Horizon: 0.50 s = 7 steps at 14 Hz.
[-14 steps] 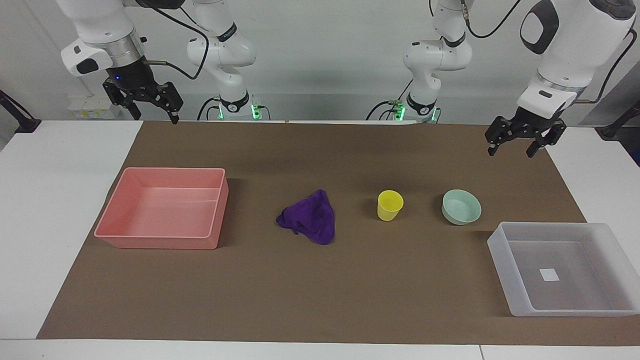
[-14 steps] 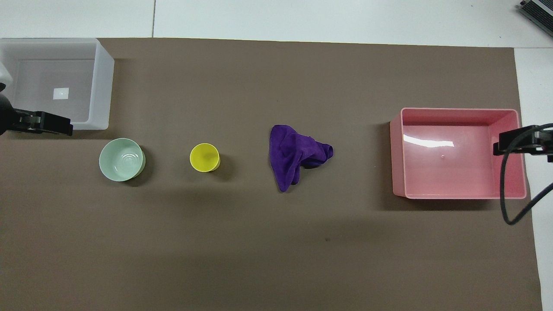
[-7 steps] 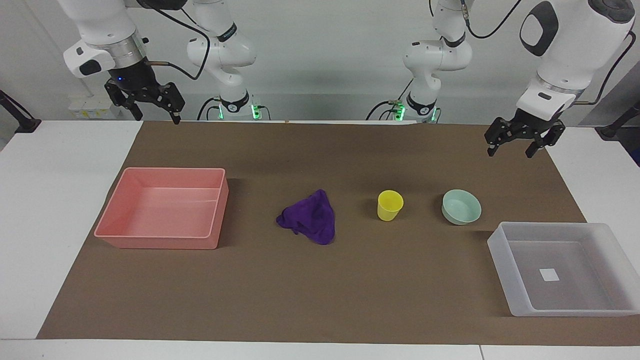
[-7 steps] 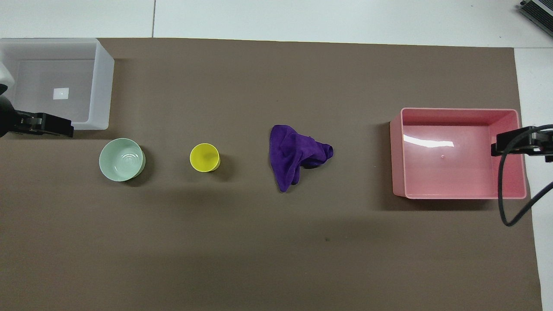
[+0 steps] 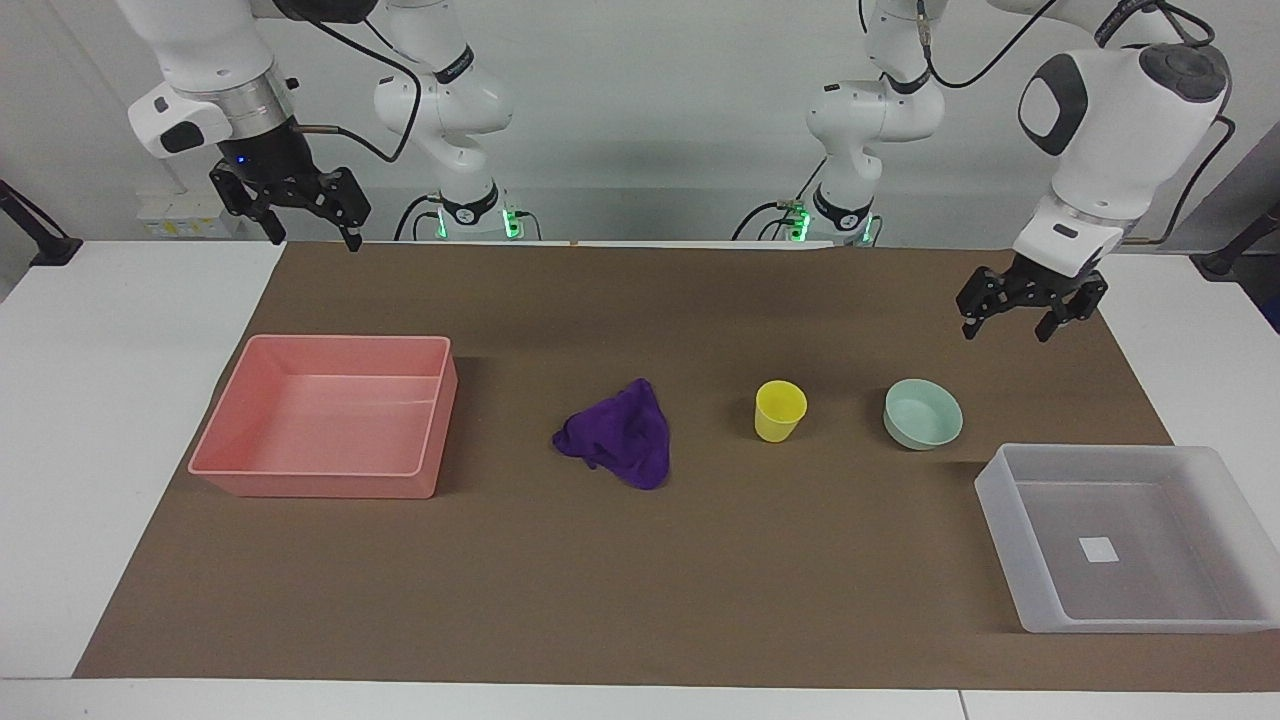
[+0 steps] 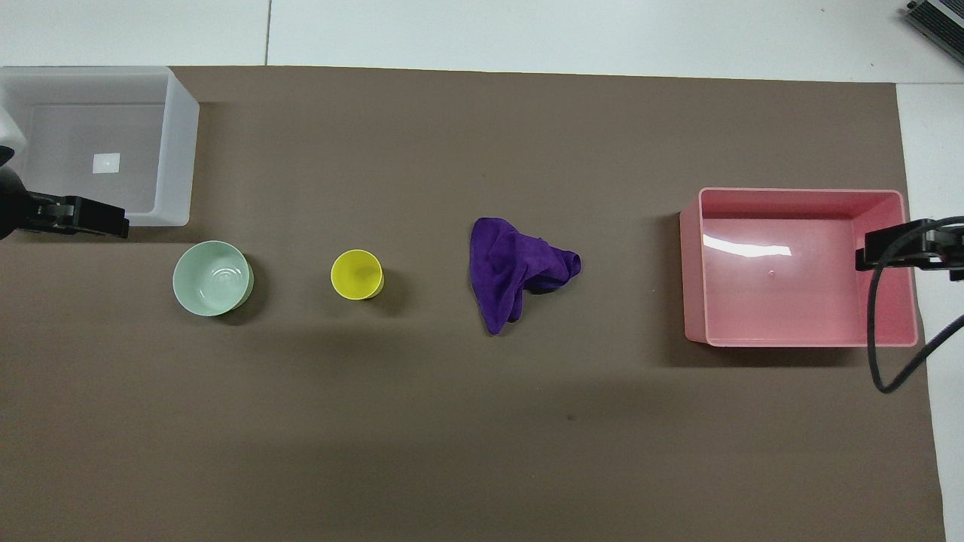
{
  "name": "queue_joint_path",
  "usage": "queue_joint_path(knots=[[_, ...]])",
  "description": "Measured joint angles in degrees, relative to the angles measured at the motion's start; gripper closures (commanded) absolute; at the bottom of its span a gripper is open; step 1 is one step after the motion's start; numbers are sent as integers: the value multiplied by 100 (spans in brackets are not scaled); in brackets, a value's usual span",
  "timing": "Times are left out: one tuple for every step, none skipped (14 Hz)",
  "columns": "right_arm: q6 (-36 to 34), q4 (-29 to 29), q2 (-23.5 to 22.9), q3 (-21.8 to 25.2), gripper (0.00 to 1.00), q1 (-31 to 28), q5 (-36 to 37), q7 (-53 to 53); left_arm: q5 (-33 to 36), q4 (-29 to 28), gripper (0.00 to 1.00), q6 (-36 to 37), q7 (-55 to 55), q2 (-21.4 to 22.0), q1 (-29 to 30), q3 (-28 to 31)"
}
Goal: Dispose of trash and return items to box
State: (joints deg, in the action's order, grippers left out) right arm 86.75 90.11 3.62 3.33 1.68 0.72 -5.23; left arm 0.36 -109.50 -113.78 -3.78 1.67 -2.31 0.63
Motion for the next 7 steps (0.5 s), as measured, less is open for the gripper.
queue_joint_path(knots=[[0, 7, 5, 0, 0, 0, 0, 0, 0, -284, 0, -339, -1, -10, 49, 0], [0, 12, 11, 0, 0, 0, 0, 0, 0, -539, 0, -651, -2, -32, 77, 4], [0, 17, 15, 0, 0, 0, 0, 0, 0, -762, 0, -941, -2, -69, 94, 2], [0, 22, 18, -2, 0, 1, 0, 0, 0, -942, 0, -1196, -2, -125, 110, -2], [0, 25, 19, -3, 0, 1, 0, 0, 0, -1105, 0, -1472, -2, -204, 131, -2], [0, 29, 20, -4, 0, 2, 0, 0, 0, -1243, 0, -1734, -2, -290, 147, -1], [0, 32, 20, -4, 0, 2, 0, 0, 0, -1386, 0, -1988, -2, -383, 159, -1]])
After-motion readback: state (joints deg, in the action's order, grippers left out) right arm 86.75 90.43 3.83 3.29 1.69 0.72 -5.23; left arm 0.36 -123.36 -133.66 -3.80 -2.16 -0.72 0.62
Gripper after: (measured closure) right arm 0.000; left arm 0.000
